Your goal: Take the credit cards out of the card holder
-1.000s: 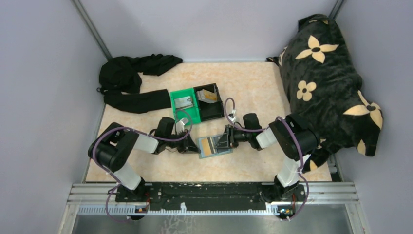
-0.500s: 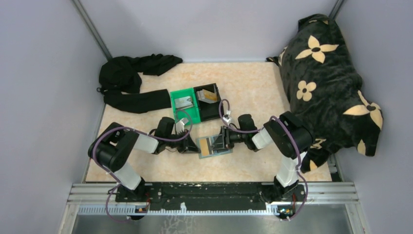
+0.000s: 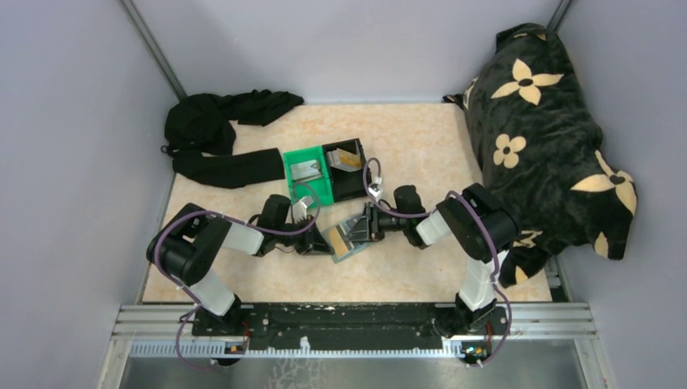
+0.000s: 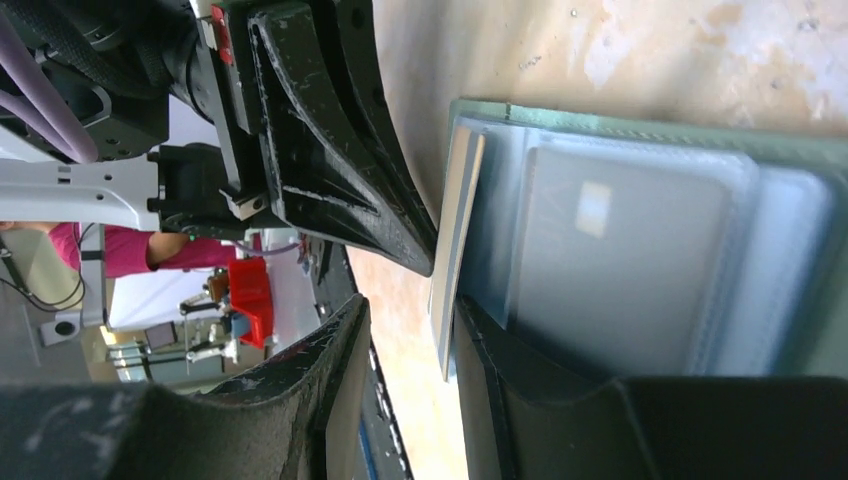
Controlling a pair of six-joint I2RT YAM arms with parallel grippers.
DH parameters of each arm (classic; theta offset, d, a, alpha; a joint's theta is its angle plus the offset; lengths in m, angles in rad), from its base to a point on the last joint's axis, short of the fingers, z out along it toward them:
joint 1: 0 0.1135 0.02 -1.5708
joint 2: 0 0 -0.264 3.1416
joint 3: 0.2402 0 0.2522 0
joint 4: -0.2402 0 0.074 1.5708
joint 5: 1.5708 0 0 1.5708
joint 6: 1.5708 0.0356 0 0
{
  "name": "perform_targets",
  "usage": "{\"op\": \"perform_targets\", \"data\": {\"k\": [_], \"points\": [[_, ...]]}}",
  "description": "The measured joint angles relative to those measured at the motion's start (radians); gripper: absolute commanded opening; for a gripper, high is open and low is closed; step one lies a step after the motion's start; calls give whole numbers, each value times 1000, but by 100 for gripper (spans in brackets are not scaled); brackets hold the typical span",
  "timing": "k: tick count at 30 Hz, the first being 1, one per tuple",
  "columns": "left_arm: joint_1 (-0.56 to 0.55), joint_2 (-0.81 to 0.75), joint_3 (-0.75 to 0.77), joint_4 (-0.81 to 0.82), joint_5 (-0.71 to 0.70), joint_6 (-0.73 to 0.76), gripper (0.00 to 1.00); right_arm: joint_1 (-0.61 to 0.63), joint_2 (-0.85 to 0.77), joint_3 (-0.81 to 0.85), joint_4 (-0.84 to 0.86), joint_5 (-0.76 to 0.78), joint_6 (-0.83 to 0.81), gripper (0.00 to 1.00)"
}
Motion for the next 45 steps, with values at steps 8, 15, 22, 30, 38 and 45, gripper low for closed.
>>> {"op": "perform_targets", "data": {"k": [8, 15, 22, 30, 38, 45], "points": [[-1, 0, 0, 0, -1, 0, 12, 35, 36, 43, -31, 26, -31, 38], [-1, 0, 0, 0, -1, 0, 12, 48, 50, 48, -46, 24, -50, 38], [-1, 0, 0, 0, 0, 0, 12, 79, 48, 47, -41, 22, -62, 38], [0, -5, 0, -11, 2, 1, 12, 122, 89, 48, 46, 18, 5, 38], [0, -3, 2, -18, -1, 1, 12, 130, 66, 48, 0, 37, -16, 38], [0, 7, 21, -45, 5, 0, 11, 134, 34, 27, -30, 54, -37, 38]]}}
